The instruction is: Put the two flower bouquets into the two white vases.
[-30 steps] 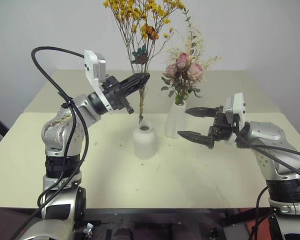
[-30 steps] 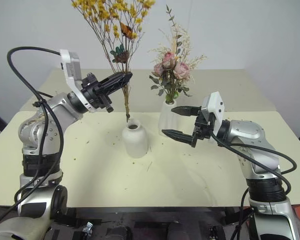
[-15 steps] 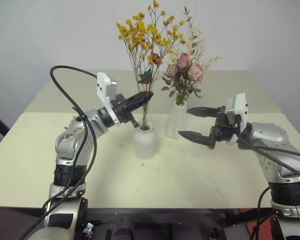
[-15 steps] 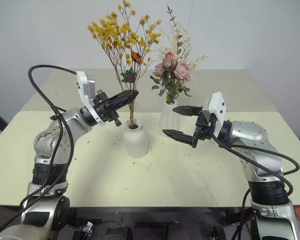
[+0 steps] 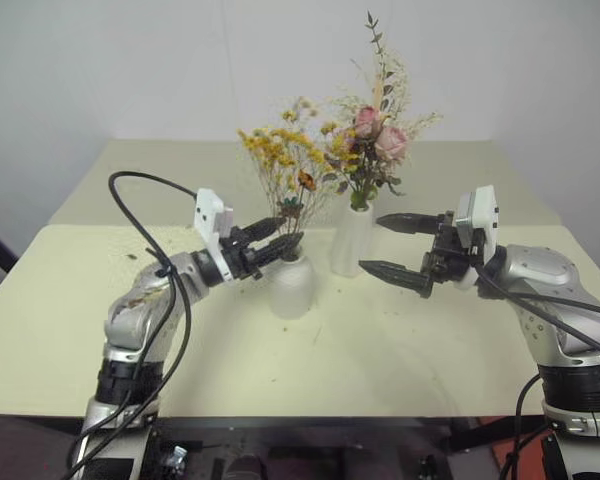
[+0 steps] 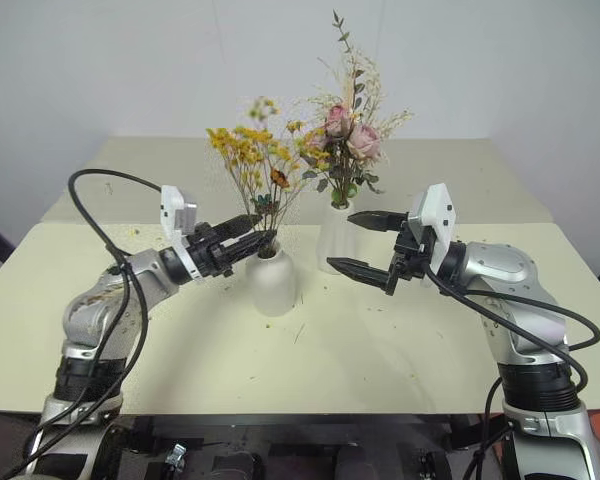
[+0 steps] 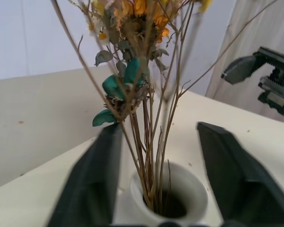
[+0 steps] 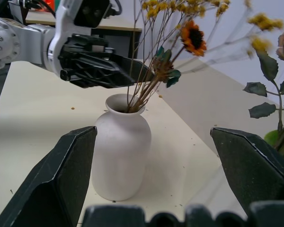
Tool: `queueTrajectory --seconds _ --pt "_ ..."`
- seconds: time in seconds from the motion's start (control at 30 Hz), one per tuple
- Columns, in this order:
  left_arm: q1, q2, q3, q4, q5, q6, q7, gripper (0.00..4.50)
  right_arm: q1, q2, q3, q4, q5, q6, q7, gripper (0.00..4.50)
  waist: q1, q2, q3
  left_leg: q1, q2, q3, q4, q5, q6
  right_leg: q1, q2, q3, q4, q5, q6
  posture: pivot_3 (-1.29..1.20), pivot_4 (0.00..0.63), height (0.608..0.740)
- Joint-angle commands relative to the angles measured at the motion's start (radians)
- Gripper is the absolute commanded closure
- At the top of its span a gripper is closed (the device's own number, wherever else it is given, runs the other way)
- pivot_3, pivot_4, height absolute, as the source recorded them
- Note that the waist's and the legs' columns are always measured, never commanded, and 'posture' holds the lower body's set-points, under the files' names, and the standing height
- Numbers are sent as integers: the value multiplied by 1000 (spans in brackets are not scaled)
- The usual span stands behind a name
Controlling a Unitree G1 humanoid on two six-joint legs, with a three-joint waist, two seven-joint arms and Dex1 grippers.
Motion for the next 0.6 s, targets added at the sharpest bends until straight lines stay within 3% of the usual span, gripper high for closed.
queueTrajectory --seconds 0.03,0.1,0.37,0.6 --pt "61 51 62 -104 -41 35 16 460 -18 -13 -28 -15 15 -12 5 0 -1 0 0 0 0 0 0 0 0 0 0 0 0 0 0 0 150 740" --pt "119 92 99 -158 -64 52 15 48 -20 -14 -28 -7 13 -14 9 0 -1 0 0 0 0 0 0 0 0 0 0 0 0 -1 2 0 150 740" --pt "342 284 323 -334 -174 97 -22 48 -25 -14 -12 41 0 -16 38 0 2 0 0 0 1 0 0 0 0 0 0 0 0 -3 4 0 150 740" --pt "382 372 426 -350 -214 92 -38 48 -15 -27 -12 94 -22 -17 58 0 4 0 0 0 1 0 0 0 0 0 0 0 -1 -4 5 0 150 740"
